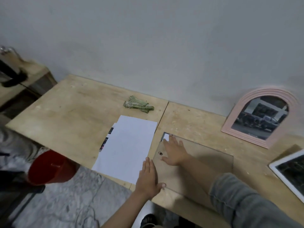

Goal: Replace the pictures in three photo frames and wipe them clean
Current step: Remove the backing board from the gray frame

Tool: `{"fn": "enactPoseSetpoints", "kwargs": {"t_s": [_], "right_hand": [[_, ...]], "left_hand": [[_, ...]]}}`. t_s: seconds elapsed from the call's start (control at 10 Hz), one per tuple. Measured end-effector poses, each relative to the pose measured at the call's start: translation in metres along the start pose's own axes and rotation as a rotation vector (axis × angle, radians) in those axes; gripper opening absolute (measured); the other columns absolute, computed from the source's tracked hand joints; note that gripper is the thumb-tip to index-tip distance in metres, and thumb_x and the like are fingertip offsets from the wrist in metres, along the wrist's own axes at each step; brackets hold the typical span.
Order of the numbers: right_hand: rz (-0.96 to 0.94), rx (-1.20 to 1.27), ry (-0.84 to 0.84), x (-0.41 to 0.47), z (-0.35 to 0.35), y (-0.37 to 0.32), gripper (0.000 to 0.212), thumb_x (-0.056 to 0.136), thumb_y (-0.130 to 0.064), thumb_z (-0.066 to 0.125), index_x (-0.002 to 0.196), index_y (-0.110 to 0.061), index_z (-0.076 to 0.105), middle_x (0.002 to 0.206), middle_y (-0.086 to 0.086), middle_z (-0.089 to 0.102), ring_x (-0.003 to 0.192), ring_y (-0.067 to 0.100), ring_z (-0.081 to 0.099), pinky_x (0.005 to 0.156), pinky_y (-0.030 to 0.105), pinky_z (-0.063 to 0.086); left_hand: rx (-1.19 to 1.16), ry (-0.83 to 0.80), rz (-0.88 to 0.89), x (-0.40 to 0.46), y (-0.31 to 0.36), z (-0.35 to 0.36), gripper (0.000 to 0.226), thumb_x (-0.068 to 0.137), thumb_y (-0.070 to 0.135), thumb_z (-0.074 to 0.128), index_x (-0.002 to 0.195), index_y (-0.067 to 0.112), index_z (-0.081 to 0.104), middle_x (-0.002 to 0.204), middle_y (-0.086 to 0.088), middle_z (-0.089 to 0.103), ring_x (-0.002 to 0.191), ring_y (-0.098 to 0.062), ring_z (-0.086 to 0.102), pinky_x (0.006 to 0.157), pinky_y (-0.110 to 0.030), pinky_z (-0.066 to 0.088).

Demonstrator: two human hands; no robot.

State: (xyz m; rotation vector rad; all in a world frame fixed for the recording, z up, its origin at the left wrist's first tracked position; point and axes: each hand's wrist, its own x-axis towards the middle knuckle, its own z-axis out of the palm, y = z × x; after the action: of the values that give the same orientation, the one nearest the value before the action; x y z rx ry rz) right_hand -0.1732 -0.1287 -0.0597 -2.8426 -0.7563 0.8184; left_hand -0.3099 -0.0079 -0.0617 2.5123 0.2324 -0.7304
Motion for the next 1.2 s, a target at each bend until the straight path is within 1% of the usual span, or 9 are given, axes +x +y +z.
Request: {"fn": "enactPoseSetpoints", "kwargs": {"t_s": [0.1,0.2,0.4,0.5,0.6,0.8,1.0,1.1,1.2], "right_hand": [[0.024,-0.081,0.004,0.006,-0.005,-0.006,0.094,0.085,-0.061,0.049,0.15,-0.011,0.003,0.157,0.02,-0.007,0.145,0.033,-0.007,0.116,0.051,0.004],[0.015,-0.154,0.038,0.01,-0.008,-0.011,0.094,0.082,-0.064,0.051,0.148,-0.009,0.014,0.157,0.019,0.005,0.145,0.034,0.003,0.115,0.052,0.007],[0.048,-0.149,0.047,0.018,-0.018,-0.015,0.094,0.071,-0.064,0.062,0.142,-0.012,0.028,0.15,0.01,0.028,0.139,0.031,0.022,0.111,0.053,0.014],[0.067,-0.175,0.043,0.021,-0.021,-0.019,0.093,0.069,-0.062,0.065,0.139,-0.011,0.031,0.146,0.01,0.031,0.137,0.032,0.024,0.111,0.053,0.016],[0.083,-0.171,0.061,0.022,-0.02,-0.023,0.091,0.069,-0.058,0.069,0.137,-0.01,0.032,0.143,0.013,0.026,0.135,0.032,0.024,0.113,0.047,0.016],[0.084,-0.125,0.048,0.027,-0.024,-0.022,0.09,0.065,-0.056,0.072,0.134,-0.01,0.036,0.136,0.01,0.037,0.128,0.028,0.037,0.109,0.041,0.022],[0.101,-0.154,-0.001,0.033,-0.041,-0.023,0.09,0.06,-0.059,0.075,0.13,-0.014,0.042,0.13,0.007,0.043,0.126,0.028,0.041,0.114,0.045,0.016],[0.1,-0.184,-0.027,0.035,-0.047,-0.023,0.09,0.056,-0.061,0.076,0.128,-0.017,0.044,0.129,0.006,0.045,0.124,0.028,0.043,0.112,0.047,0.018],[0.094,-0.118,-0.054,0.034,-0.056,-0.022,0.081,0.054,-0.058,0.077,0.117,-0.016,0.05,0.117,0.003,0.055,0.117,0.027,0.051,0.11,0.05,0.019]], "left_hand": [[0.041,0.013,-0.026,0.001,0.001,0.001,0.137,0.051,0.091,0.023,0.147,0.002,-0.018,0.141,-0.003,-0.036,0.145,-0.027,-0.02,0.118,-0.043,0.004],[0.094,0.041,-0.074,0.001,0.003,0.005,0.115,0.08,0.067,0.049,0.147,0.003,-0.018,0.151,-0.008,-0.031,0.145,-0.028,-0.02,0.118,-0.041,0.005],[0.11,0.039,-0.114,0.0,0.01,0.006,0.108,0.087,0.051,0.057,0.147,0.004,-0.019,0.155,-0.011,-0.026,0.145,-0.027,-0.019,0.118,-0.04,0.005],[0.098,0.047,-0.133,-0.001,0.012,0.007,0.108,0.087,0.046,0.06,0.147,0.004,-0.019,0.156,-0.01,-0.025,0.146,-0.026,-0.017,0.118,-0.04,0.006],[0.086,0.057,-0.147,0.0,0.014,0.007,0.108,0.086,0.044,0.061,0.147,0.003,-0.018,0.156,-0.01,-0.024,0.146,-0.025,-0.017,0.118,-0.04,0.007],[0.086,0.063,-0.142,0.0,0.013,0.007,0.109,0.086,0.044,0.062,0.147,0.003,-0.018,0.157,-0.01,-0.023,0.146,-0.025,-0.016,0.118,-0.039,0.007],[0.04,0.08,-0.134,0.0,0.011,0.009,0.11,0.085,0.044,0.063,0.148,0.005,-0.018,0.157,-0.008,-0.024,0.146,-0.024,-0.017,0.119,-0.039,0.006],[0.024,0.09,-0.125,-0.001,0.009,0.01,0.11,0.085,0.046,0.063,0.148,0.005,-0.018,0.157,-0.008,-0.023,0.146,-0.024,-0.017,0.119,-0.038,0.005],[-0.028,0.12,-0.122,-0.002,0.008,0.013,0.11,0.085,0.047,0.063,0.149,0.007,-0.017,0.158,-0.007,-0.021,0.146,-0.023,-0.015,0.119,-0.038,0.005]]}}
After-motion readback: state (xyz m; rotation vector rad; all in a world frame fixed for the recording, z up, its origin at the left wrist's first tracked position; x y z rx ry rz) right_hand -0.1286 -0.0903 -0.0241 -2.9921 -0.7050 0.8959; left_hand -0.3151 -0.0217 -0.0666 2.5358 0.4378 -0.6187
